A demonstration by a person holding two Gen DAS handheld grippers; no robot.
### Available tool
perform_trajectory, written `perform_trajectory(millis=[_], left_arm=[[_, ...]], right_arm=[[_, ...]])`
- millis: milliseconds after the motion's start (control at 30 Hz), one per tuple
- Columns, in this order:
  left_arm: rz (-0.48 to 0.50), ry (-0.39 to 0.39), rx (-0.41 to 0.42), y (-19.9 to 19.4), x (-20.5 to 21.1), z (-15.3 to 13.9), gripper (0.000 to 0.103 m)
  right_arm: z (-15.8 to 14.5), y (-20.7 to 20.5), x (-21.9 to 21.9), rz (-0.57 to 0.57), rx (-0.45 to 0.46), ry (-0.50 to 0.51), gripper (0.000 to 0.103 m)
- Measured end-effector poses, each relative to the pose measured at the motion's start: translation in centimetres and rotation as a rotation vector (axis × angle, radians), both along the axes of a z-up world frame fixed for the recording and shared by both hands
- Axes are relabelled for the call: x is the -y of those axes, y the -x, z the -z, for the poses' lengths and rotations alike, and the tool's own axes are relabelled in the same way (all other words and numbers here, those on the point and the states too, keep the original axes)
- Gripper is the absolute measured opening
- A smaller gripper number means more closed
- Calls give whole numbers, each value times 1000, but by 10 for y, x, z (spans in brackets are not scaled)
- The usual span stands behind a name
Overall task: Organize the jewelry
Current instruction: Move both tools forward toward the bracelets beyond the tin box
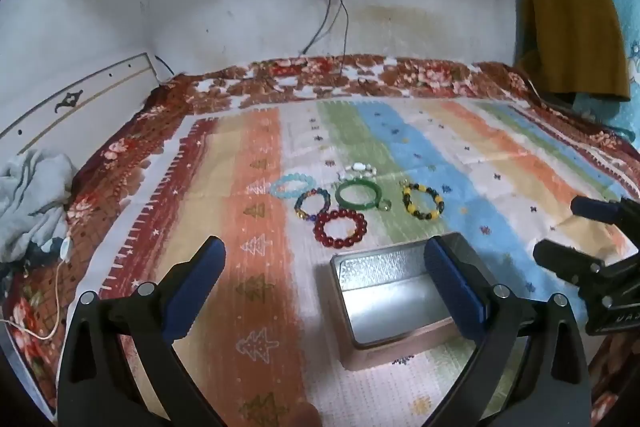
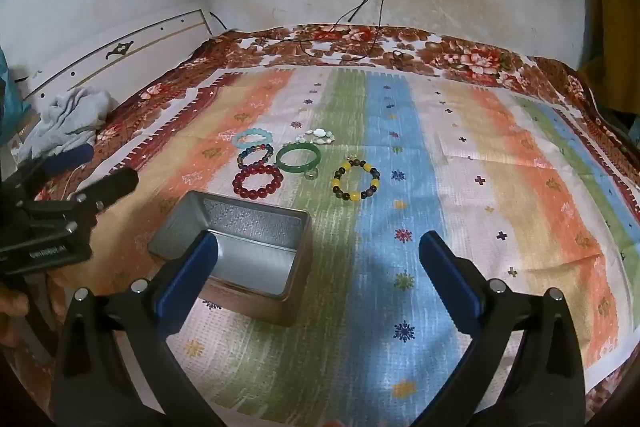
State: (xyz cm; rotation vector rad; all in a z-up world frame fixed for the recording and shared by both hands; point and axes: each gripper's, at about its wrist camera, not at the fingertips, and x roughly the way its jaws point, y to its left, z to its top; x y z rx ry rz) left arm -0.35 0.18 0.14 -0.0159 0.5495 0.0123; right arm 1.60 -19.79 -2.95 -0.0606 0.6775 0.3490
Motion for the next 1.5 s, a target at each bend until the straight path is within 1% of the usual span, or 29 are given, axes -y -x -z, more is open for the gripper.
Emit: perform_trajectory(millis=[33,67,100,133,167,233,267,333,367,467,533,600,700,867,933,1067,1233,1500], left_arm=[[-3,5,3,3,-2,-1,97],[7,19,-26,-1,-4,3,97],[10,-5,-47,-4,-2,6,97],[13,-16,-54,-6,-1,7,97],[19,-54,-47,-6,5,3,97],[12,-59,-60,-8,12,1,97],[-3,-63,-64,-10,13,6,97],[-17,-59,-66,-12,12,6,97],[-18,-48,-60,-14,4,10,97],[-17,-47,-51,-14,1,11,97],[-2,-33,-56,-14,0,11,97],[-18,-19,-53,-13,-3,10,97],[-16,-14,-60,-13,-5,11,97],[-22,-21,-72,-13,-4,13,97],[-24,-36,-85,-14,-3,15,97],[-33,-42,-108,-17,-3,18,97],[-34,-53,-105,-17,-5,19,97],[-28,-52,-130,-19,-5,23,97]], right_arm=[[0,0,0,-1,-5,-3,99],[0,0,0,-2,-5,-1,99],[1,-1,1,-1,-8,-5,99],[0,-1,1,-1,-6,-3,99],[0,-1,1,-1,-6,-3,99],[1,-2,1,-2,-5,-1,99],[1,-2,2,-2,-5,0,99],[1,-2,0,1,-9,0,99],[0,-3,-1,2,-8,0,99],[-1,-5,0,5,-7,0,99],[2,-3,4,10,-4,-2,99],[2,-3,4,12,-4,-3,99],[2,-6,2,23,-13,-2,99],[2,-6,4,24,-14,-3,99],[2,-5,4,24,-14,-4,99],[2,-6,4,25,-15,-4,99],[2,-6,4,25,-15,-4,99],[3,-7,6,28,-31,-17,99]])
